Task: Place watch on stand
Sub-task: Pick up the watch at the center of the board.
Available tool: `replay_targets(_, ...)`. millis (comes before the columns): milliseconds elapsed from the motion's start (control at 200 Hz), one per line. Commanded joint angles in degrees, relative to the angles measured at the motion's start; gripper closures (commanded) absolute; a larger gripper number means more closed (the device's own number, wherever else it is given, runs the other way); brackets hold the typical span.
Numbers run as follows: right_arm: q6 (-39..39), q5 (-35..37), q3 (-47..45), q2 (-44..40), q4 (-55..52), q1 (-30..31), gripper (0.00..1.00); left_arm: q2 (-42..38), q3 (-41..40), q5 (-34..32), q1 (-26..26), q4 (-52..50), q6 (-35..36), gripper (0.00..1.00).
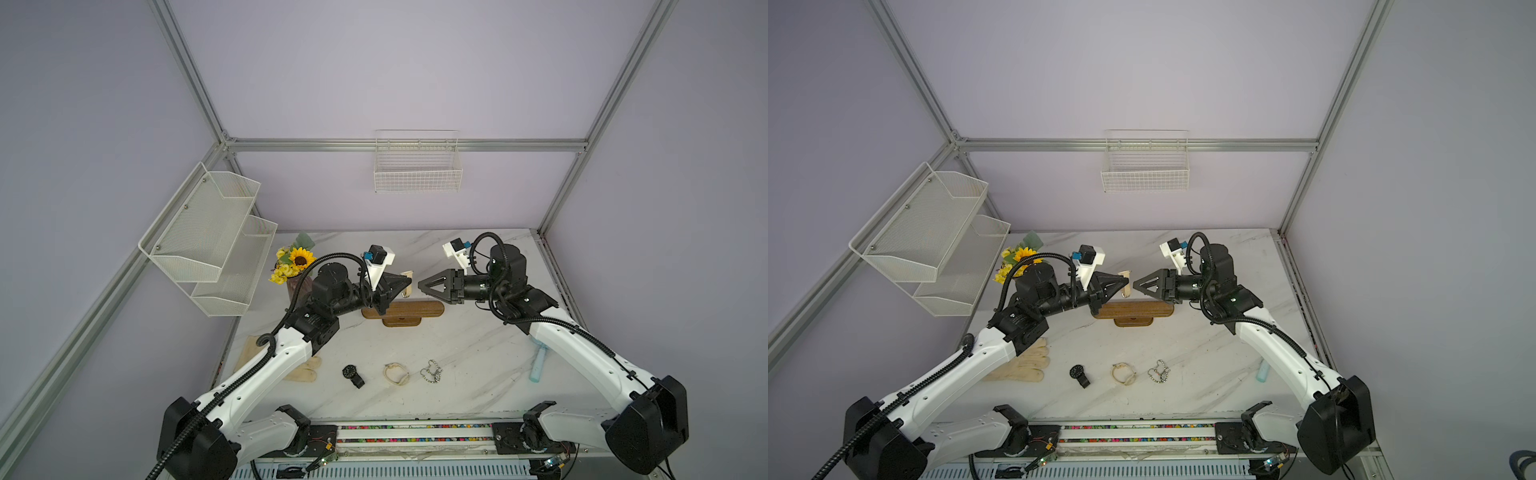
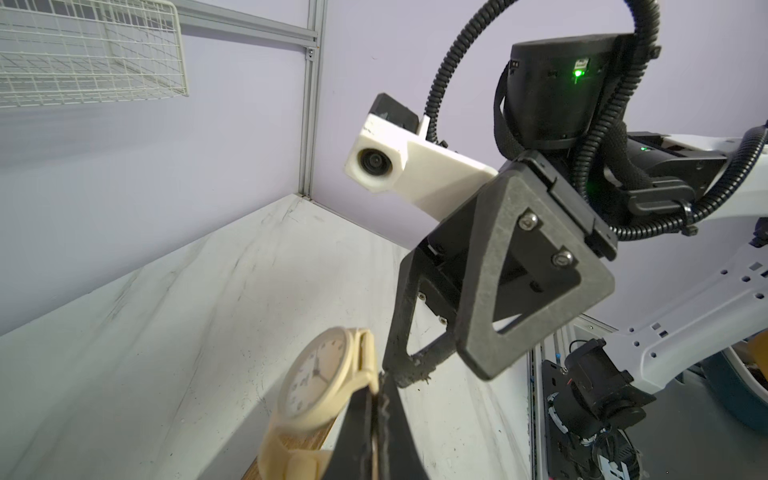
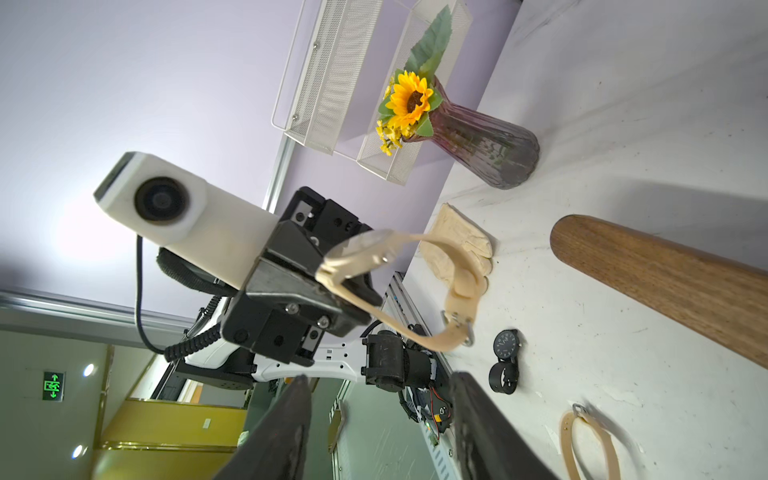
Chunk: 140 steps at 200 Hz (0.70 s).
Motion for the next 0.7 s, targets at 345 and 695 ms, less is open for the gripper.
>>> replay_targets(345, 24.3, -4.1, -3.2, 2.8, 16.9, -1.3, 0.41, -0.3, -1.3, -1.7, -4.9, -1.9, 10.2, 1.0)
replay_targets(695, 24.4, -6.3, -2.2, 3.6, 16.9, -1.3, 0.62, 0.8, -1.0, -2.9, -6.2, -4.4, 12.9, 1.0)
